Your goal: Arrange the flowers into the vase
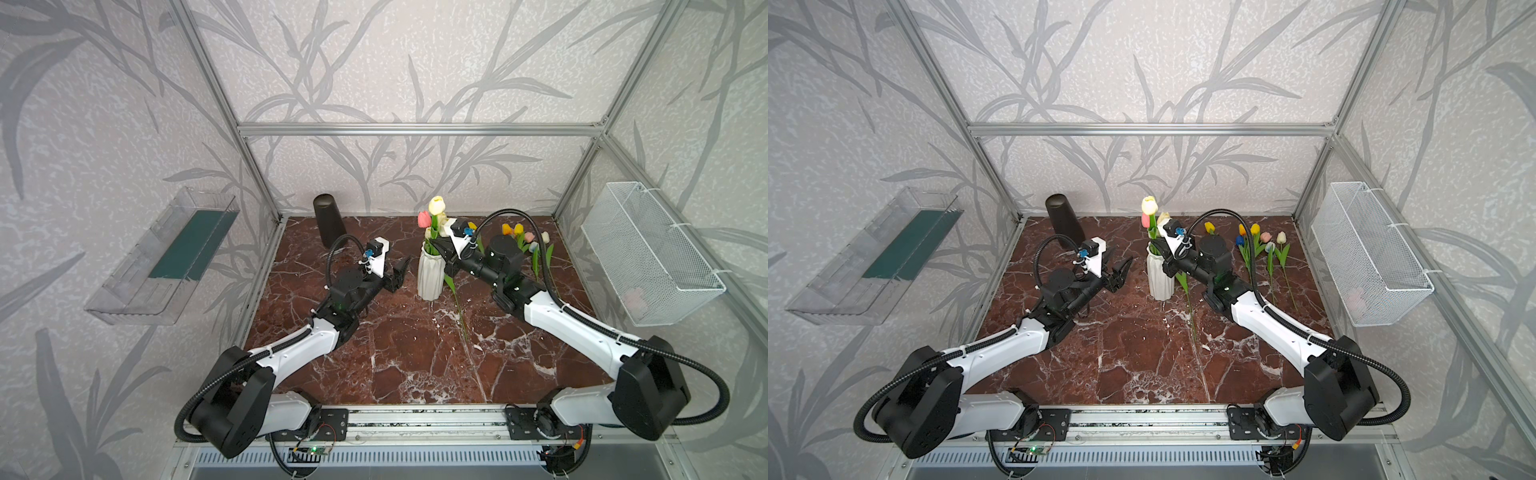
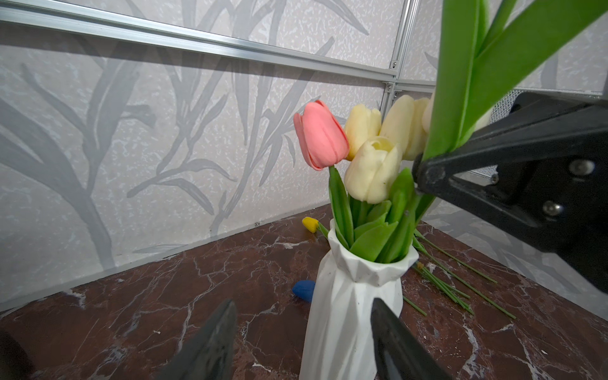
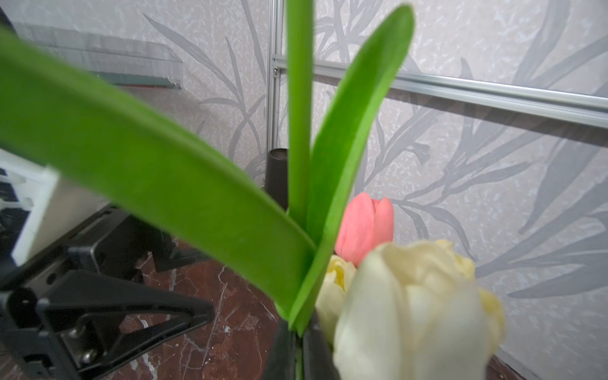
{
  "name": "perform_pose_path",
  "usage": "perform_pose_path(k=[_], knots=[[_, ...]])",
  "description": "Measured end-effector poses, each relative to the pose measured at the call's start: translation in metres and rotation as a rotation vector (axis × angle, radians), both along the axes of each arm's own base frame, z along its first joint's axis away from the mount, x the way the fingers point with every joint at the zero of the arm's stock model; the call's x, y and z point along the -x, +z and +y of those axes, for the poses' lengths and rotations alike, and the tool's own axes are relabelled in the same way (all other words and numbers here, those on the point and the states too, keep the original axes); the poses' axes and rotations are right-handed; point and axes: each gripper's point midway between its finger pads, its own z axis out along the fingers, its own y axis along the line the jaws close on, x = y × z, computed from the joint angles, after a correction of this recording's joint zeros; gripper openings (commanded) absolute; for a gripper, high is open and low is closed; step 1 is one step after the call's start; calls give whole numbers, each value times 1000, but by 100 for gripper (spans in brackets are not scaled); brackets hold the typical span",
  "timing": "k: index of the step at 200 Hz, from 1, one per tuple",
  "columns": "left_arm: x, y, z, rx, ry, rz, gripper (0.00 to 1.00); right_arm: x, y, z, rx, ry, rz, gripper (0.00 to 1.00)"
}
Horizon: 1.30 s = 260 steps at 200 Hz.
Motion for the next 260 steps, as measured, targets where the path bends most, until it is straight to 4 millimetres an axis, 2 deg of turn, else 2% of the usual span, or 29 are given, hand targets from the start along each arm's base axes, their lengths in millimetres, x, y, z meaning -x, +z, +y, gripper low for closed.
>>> perform_pose_path(k=[54,85,111,140,176,191,228,243,260], knots=[[-1,-8,-1,-5,1,11,66,-5,-22,-4,66,-36,25,0],[-2,-10,-1,-6,0,14,66,-6,-50,-4,88,-38,57,0],[-3,-13,-2,-9,0,18,66,-7,-50,-4,68,-43,25,0],[-5,-16,-3,-12,0,23,66,-7,-50,-6,59,-50,12,24],[-6,-17,-3,-10,0,21,66,0,-50,-13,60,-61,13,45],[-6,-18,-4,-10,0,23,66,8,-49,-18,59,-66,17,52],[-8,-22,-5,-14,0,29,68,24,-37,-31,20,-77,-3,63],[-8,-24,-5,-16,0,32,69,28,-43,-37,4,-94,5,70],[-8,-24,-5,-16,0,33,71,26,-58,-44,0,-119,36,77]])
